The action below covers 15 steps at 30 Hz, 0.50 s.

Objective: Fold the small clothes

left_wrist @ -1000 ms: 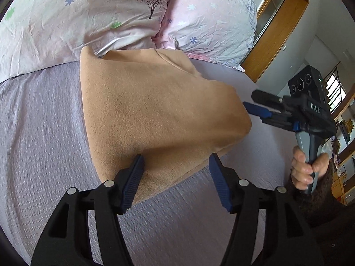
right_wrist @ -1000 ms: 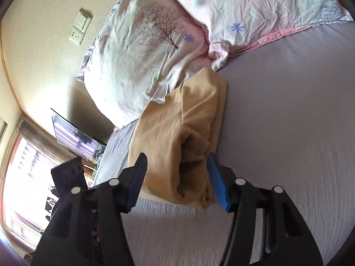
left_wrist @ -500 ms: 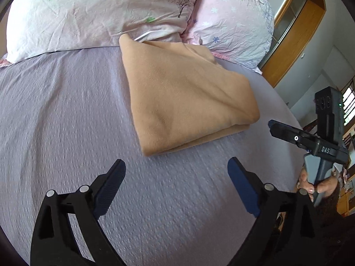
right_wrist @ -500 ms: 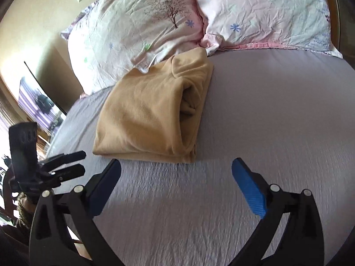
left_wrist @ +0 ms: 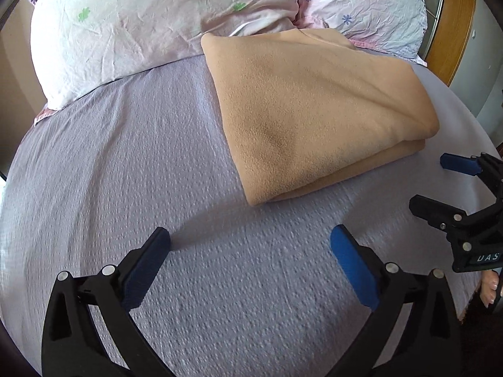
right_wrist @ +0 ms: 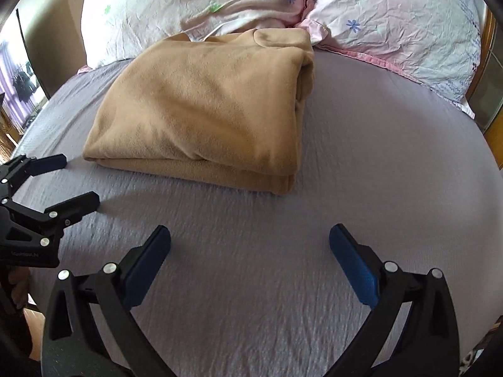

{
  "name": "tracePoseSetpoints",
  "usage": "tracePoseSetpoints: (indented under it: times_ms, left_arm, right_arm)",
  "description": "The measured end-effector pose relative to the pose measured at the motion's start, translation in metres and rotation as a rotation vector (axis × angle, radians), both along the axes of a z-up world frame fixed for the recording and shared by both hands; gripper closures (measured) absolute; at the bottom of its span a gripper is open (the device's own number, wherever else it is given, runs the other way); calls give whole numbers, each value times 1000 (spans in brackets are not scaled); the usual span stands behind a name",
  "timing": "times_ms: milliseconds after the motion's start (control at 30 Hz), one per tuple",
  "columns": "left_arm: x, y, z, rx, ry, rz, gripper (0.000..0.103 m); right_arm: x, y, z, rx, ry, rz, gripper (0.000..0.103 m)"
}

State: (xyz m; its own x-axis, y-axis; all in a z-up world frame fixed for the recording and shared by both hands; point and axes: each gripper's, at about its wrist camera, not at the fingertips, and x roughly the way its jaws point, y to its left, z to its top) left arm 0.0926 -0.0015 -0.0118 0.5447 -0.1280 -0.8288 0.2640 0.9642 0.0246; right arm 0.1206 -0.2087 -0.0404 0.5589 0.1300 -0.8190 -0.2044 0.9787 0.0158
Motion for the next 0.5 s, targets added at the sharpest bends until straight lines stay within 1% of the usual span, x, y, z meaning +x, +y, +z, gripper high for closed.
tracePoseSetpoints:
  times_ms: [233,500]
  left_arm:
    - [0,1,1,1,-2,14,1]
    - [0,2,1,0,-2,14,1]
  right_arm:
    - [-5,-1,-1,8,-13,-23,2]
    - [-6,-4,1,9,-19,-20,2]
